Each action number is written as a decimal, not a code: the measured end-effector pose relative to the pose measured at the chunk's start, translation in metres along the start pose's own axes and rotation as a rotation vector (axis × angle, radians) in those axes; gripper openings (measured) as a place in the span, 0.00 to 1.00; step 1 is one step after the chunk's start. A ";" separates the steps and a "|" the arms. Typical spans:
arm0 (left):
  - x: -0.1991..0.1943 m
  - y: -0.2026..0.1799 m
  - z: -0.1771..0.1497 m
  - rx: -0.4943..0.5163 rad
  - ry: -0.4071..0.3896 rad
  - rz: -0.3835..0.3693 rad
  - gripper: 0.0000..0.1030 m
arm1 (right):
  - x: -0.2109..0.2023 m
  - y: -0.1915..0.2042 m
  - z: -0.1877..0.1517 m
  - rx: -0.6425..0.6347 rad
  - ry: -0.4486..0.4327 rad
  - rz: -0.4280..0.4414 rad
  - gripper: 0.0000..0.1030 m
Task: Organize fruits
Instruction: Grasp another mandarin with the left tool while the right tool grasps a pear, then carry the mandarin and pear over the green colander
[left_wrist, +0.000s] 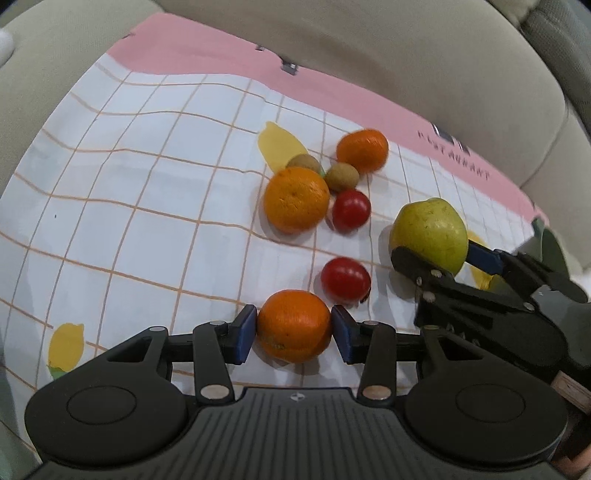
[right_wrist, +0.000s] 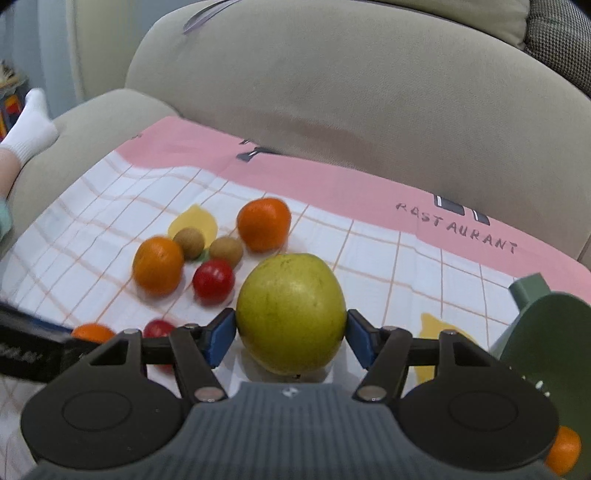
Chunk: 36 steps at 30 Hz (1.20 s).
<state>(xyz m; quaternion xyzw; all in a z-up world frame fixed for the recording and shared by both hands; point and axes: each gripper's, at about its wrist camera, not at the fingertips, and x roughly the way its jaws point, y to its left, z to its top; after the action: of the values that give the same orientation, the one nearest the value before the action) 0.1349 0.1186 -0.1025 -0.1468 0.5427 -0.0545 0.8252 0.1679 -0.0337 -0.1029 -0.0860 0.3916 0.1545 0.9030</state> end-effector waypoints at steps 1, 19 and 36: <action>0.001 -0.003 -0.001 0.024 0.002 0.010 0.48 | -0.004 0.002 -0.003 -0.009 0.006 0.003 0.60; 0.004 -0.022 -0.020 0.226 0.039 0.099 0.50 | -0.013 0.013 -0.018 -0.109 0.011 0.028 0.61; 0.002 -0.028 -0.029 0.283 0.054 0.157 0.47 | -0.008 0.015 -0.019 -0.094 0.030 0.010 0.60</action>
<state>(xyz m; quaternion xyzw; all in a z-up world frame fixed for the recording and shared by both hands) 0.1109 0.0860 -0.1067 0.0152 0.5615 -0.0698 0.8244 0.1449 -0.0267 -0.1106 -0.1288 0.3977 0.1760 0.8912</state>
